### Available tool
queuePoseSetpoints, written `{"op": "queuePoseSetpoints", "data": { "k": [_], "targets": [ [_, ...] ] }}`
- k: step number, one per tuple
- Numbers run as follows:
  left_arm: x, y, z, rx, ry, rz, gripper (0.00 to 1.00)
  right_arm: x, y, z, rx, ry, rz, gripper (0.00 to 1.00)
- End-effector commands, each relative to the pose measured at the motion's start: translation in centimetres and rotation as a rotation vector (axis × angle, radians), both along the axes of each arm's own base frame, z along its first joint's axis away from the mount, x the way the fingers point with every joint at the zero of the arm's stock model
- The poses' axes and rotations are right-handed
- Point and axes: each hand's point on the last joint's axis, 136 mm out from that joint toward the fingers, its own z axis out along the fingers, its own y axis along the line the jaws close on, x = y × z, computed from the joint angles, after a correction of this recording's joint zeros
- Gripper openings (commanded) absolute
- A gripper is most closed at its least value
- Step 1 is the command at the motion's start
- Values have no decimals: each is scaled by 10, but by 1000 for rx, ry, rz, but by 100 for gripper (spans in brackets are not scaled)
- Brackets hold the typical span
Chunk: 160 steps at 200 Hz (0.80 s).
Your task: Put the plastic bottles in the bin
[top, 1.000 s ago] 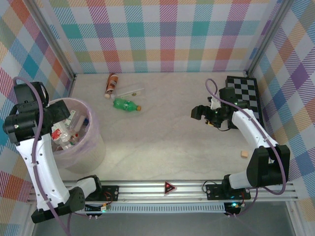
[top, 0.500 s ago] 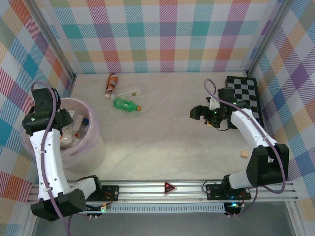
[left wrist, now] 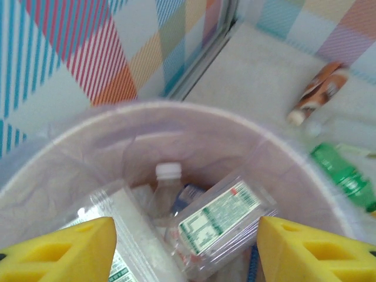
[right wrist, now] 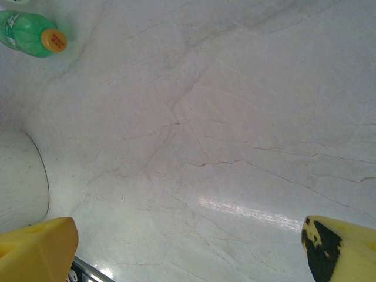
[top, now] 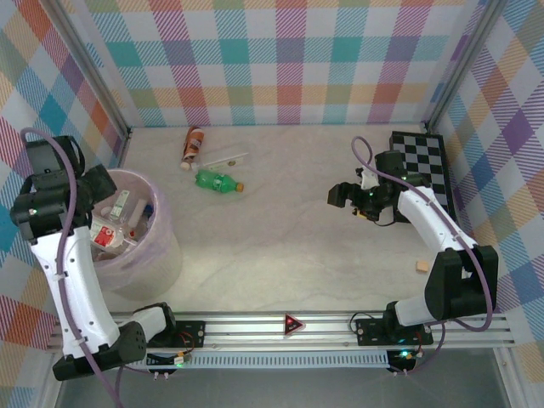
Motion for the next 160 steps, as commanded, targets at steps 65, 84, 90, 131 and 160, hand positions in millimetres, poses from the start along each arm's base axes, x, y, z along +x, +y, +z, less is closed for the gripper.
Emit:
{"op": "queuePoseSetpoints", "data": {
  "k": [65,84,90,131,160],
  "targets": [
    [80,-147,11,90,48,-401,75,-1,4,17,16,-36,-5,98],
    [102,-189,4,120,78,-476,78,-4,2,19,7,-42,-7,98],
    [110,-202,-1,123,88,-499,78,-4,2,18,4,-43,-7,98],
    [150,-276,-48,120,206,-672,86,-9,-1,19,-13,-43,-8,98],
    [170,-309,-89,138,291,-807,92,-12,-4,20,-28,-51,-10,98]
  ]
}}
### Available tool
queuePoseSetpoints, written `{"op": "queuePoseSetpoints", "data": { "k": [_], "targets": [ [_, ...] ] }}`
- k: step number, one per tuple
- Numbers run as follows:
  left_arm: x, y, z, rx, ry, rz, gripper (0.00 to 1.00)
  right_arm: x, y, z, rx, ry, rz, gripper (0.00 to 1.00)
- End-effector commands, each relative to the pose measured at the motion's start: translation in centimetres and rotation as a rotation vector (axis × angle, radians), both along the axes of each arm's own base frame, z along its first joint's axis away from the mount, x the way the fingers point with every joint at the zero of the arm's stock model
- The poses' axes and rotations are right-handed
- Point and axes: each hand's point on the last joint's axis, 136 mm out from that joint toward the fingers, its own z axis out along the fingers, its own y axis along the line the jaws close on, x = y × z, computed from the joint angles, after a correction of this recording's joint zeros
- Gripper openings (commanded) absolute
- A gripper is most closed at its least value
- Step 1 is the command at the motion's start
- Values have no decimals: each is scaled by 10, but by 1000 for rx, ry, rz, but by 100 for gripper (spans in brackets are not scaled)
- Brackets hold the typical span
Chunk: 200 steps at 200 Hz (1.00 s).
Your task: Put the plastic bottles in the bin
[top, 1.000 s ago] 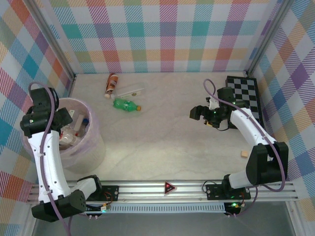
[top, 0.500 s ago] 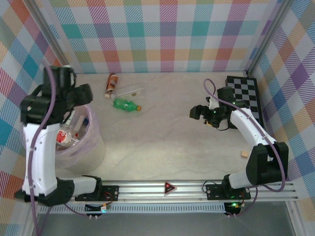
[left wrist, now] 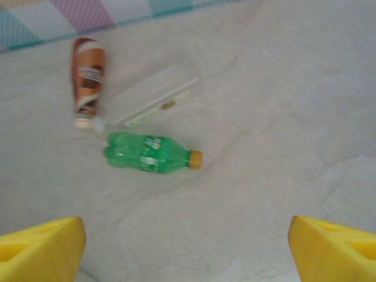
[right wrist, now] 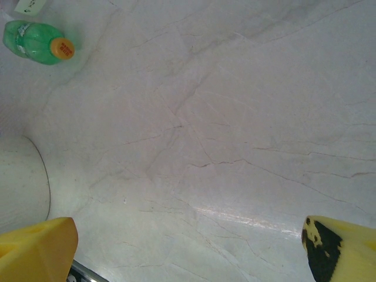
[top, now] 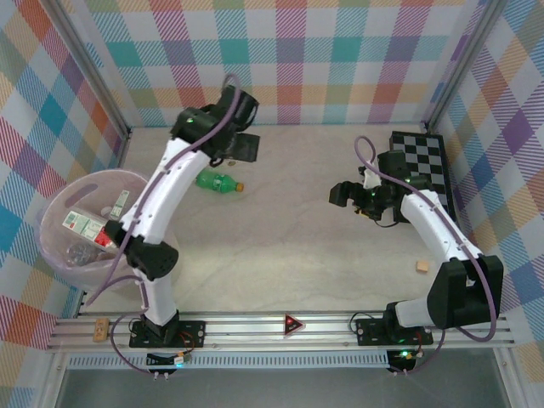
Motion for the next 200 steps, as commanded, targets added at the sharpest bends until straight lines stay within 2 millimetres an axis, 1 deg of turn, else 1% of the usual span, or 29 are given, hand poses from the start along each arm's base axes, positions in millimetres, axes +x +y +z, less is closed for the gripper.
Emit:
{"op": "queuePoseSetpoints", "data": {
  "k": [1,13,30,44,47,53,68,91,109,127,161,181,200],
  "targets": [
    [8,-21,-18,19,46,-116,92,-9,-1,6,-14,-12,11,98],
    [17,-19,-35,50,75,-103,96,-10,-2,6,-18,-13,10,98],
    [29,-6,-60,17,134,-6,96,-12,-3,5,-22,-11,5,98],
    [39,5,-84,-56,178,84,95,-12,-3,4,-20,-10,4,98],
    [40,5,-88,-73,181,98,95,-12,-2,4,-19,-10,5,98],
    [45,12,-97,-105,187,143,96,-12,-2,4,-17,-10,5,98],
    [57,25,-115,-194,174,247,96,-12,-2,4,-14,-13,7,98],
    [77,48,-137,-348,133,415,95,-13,-3,5,-23,-17,11,98],
    [87,58,-155,-436,126,505,95,-14,-6,4,-40,-18,4,98],
    [93,67,-170,-443,111,578,96,-15,-8,5,-49,-23,5,98],
    [101,75,-194,-448,106,652,97,-18,-12,2,-79,-26,3,98],
    [100,75,-208,-454,124,679,97,-19,-16,0,-99,-25,0,98],
    [96,78,-221,-451,132,708,96,-19,-18,0,-109,-29,-2,98]
  ]
}}
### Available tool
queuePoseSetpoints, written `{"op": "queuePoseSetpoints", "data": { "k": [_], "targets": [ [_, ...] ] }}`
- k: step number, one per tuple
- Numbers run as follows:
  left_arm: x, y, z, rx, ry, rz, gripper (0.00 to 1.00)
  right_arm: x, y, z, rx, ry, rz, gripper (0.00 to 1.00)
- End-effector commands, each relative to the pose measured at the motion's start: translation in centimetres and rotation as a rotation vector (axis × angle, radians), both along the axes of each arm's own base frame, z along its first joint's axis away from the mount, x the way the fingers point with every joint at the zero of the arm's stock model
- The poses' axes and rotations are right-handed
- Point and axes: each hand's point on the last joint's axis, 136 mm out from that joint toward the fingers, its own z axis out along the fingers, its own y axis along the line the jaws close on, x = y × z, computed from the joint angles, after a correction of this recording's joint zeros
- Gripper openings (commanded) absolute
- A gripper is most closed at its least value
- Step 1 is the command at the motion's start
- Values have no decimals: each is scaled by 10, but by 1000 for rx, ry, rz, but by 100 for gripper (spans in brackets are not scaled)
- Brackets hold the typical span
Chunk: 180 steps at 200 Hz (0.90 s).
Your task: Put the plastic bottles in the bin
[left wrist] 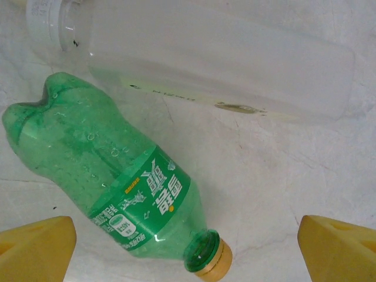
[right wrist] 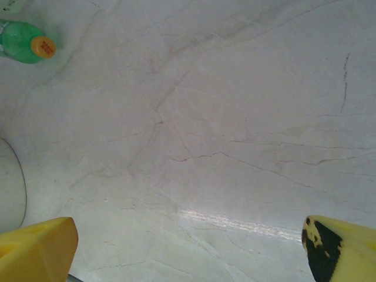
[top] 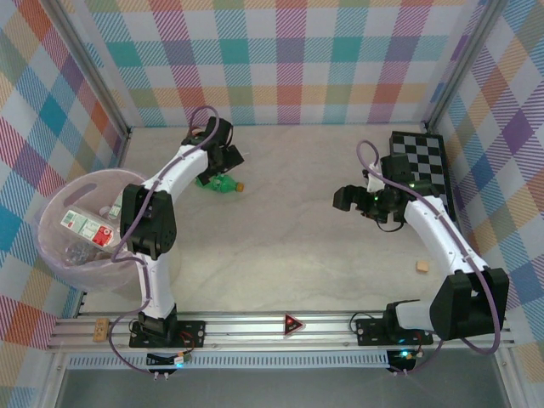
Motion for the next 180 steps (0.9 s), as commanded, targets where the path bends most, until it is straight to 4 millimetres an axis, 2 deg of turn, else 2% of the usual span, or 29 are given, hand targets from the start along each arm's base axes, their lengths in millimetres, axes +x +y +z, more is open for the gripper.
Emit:
{"op": "queuePoseSetpoints", "data": {
  "k": [1,59,74,104,122,135,160,180],
  "targets": [
    [-1,5,-18,-18,8,69,96,-8,-4,-1,-30,-2,13,98],
    [-4,8,-49,-27,37,109,90,-9,-7,-2,-38,-1,11,98],
    [-3,7,-53,-28,40,109,85,-9,-7,-2,-41,-2,9,98],
    [-3,7,-55,-20,46,103,70,-10,-8,-2,-47,-3,7,98],
    [-4,8,-56,-19,50,99,66,-9,-8,-2,-44,-3,7,98],
    [-5,6,-58,-25,55,92,68,-9,-8,-2,-44,-2,7,98],
    [-6,3,-66,-35,74,83,90,-10,-8,-2,-42,0,8,98],
    [-7,3,-76,-51,82,95,91,-11,-10,-2,-49,-3,7,98]
  ]
}}
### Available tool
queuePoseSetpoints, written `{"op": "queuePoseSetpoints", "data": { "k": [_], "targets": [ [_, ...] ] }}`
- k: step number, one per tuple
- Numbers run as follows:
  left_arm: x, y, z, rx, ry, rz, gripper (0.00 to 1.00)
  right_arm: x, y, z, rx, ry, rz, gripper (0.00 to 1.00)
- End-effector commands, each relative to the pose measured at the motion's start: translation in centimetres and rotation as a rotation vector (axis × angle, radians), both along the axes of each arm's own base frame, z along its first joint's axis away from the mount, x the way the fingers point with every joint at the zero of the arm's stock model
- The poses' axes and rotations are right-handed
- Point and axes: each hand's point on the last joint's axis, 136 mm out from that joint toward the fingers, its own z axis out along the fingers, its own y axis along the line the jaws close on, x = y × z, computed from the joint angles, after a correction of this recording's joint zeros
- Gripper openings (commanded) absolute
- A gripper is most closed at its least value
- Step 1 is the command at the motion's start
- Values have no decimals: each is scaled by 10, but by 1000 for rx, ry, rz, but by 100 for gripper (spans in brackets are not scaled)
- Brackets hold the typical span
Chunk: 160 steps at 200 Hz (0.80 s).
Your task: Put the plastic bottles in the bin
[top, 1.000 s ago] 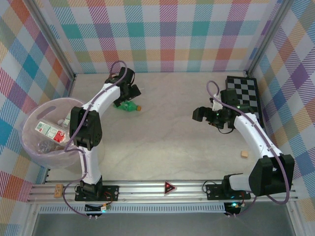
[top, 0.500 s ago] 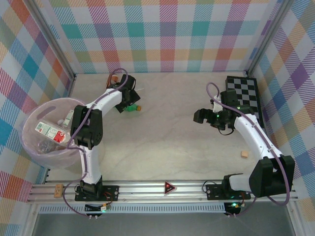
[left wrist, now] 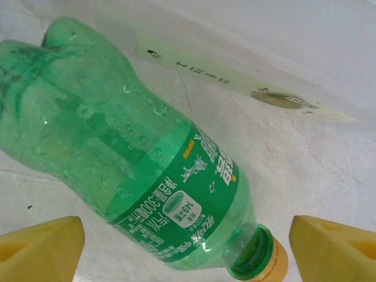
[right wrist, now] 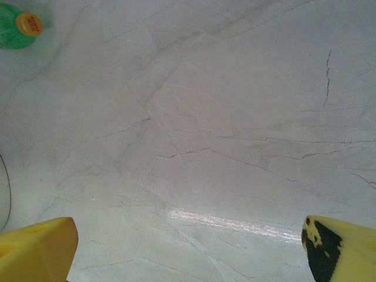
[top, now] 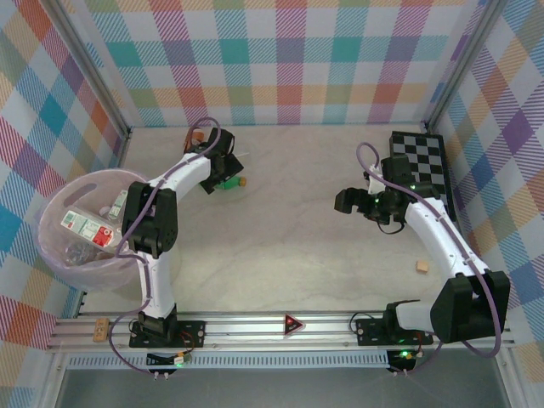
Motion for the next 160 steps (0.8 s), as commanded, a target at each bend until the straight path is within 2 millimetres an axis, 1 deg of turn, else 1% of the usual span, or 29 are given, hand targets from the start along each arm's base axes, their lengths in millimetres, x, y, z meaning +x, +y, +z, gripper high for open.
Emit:
{"op": "queuePoseSetpoints", "data": {
  "k": [1,23,42,63,78,105,116,134,149,160],
  "targets": [
    [-3,4,-38,-7,60,18,91,-7,-5,0,-18,3,4,98],
    [-3,5,-48,-35,67,36,89,-9,-7,0,-30,0,1,98],
    [-6,6,-56,-43,78,47,84,-9,-8,-1,-31,2,-3,98],
    [-8,8,-57,-36,75,54,77,-8,-10,-1,-31,3,-13,97],
    [-9,8,-58,-34,78,47,74,-8,-9,-1,-25,3,-13,97],
    [-10,6,-66,-40,98,33,70,-7,-8,-1,-22,4,-14,97],
    [-10,4,-68,-47,100,25,71,-6,-8,0,-21,1,-14,97],
    [-9,3,-69,-51,99,19,78,-7,-9,0,-24,1,-13,97],
    [-9,3,-68,-49,96,20,78,-7,-9,1,-24,-1,-12,97],
    [-9,2,-68,-54,94,19,76,-7,-9,1,-22,0,-13,97]
  ]
}}
